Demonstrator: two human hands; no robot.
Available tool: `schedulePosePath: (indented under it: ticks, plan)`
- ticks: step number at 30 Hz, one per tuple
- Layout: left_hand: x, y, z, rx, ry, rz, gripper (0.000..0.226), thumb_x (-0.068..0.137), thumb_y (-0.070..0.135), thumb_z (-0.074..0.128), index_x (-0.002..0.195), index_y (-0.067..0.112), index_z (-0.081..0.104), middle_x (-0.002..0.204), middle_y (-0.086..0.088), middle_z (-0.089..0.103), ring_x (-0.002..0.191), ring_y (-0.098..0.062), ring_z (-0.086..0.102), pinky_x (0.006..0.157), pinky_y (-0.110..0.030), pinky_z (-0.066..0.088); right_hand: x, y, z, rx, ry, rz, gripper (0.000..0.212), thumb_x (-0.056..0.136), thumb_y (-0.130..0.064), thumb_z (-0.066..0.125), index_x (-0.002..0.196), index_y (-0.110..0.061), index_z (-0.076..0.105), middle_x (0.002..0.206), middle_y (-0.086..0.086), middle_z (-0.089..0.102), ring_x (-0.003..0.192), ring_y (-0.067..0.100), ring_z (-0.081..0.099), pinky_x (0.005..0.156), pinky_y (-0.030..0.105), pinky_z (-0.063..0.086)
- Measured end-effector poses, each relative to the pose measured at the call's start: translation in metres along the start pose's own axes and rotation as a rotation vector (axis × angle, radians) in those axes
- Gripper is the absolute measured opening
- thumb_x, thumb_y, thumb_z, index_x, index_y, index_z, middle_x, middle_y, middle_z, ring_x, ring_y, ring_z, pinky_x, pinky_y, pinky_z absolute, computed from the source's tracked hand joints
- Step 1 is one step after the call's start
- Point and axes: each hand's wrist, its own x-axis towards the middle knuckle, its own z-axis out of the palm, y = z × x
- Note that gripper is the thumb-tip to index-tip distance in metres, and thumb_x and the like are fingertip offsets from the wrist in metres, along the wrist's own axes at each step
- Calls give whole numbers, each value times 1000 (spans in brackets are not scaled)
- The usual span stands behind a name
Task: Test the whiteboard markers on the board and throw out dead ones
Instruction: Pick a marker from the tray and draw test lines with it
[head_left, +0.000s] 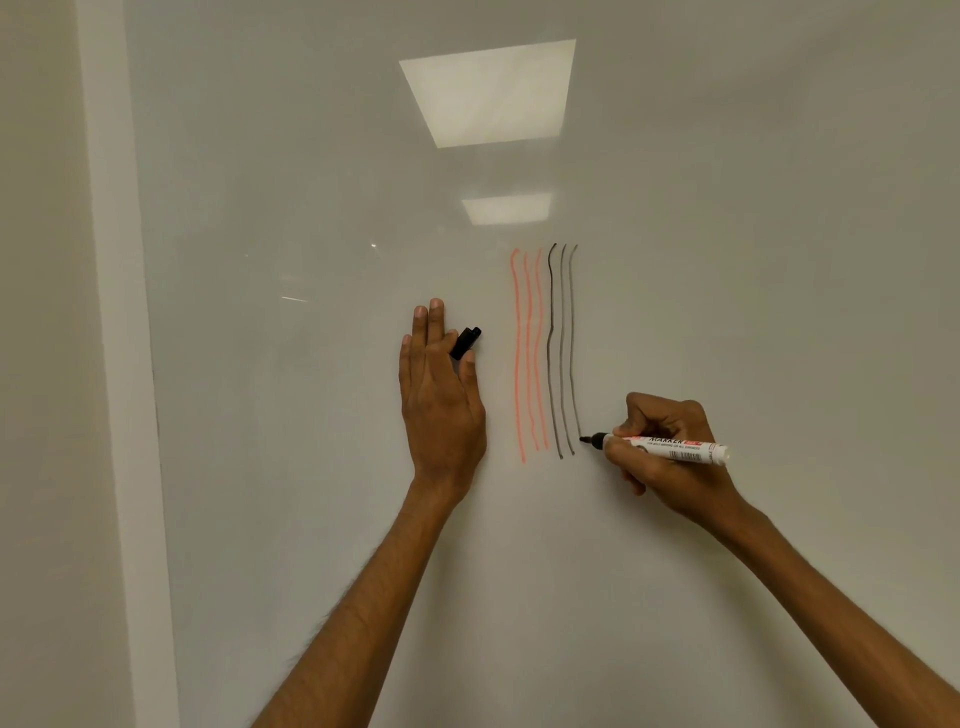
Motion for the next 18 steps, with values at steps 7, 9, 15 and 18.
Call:
schedulePosePath:
  ticks: [7, 9, 15, 18]
  plan:
    - [0, 4, -3, -33, -4, -19, 49, 105, 17, 39, 148, 28, 19, 159, -5, 30, 150, -18, 22, 125, -32, 13, -15, 10, 1, -61, -32, 12, 34, 73, -28, 64, 57, -4, 46, 49, 6, 53, 38, 27, 50, 37, 36, 44]
    - [0, 5, -3, -30, -24, -26, 49, 106, 16, 39, 149, 27, 19, 159, -5, 28, 151, -17, 21, 125, -33, 13, -16, 7, 1, -39, -38, 32, 31, 73, -25, 66, 57, -11, 44, 48, 3, 52, 37, 25, 49, 37, 31, 42]
    - [-6, -4, -15, -30, -223, -138, 46, 108, 17, 35, 152, 5, 32, 165, -1, 18, 152, -8, 9, 124, -23, 6, -13, -9, -3, 122, -87, 142, 23, 76, -6, 67, 64, -5, 47, 52, 6, 57, 39, 20, 52, 37, 31, 45]
    - [-15, 7, -38, -126, -307, -176, 47, 109, 20, 34, 153, 29, 20, 163, 8, 12, 151, -3, 9, 123, -18, 7, -11, -15, -5, 183, -77, 172, 23, 80, 5, 69, 68, 1, 49, 52, 8, 58, 38, 20, 52, 38, 22, 42]
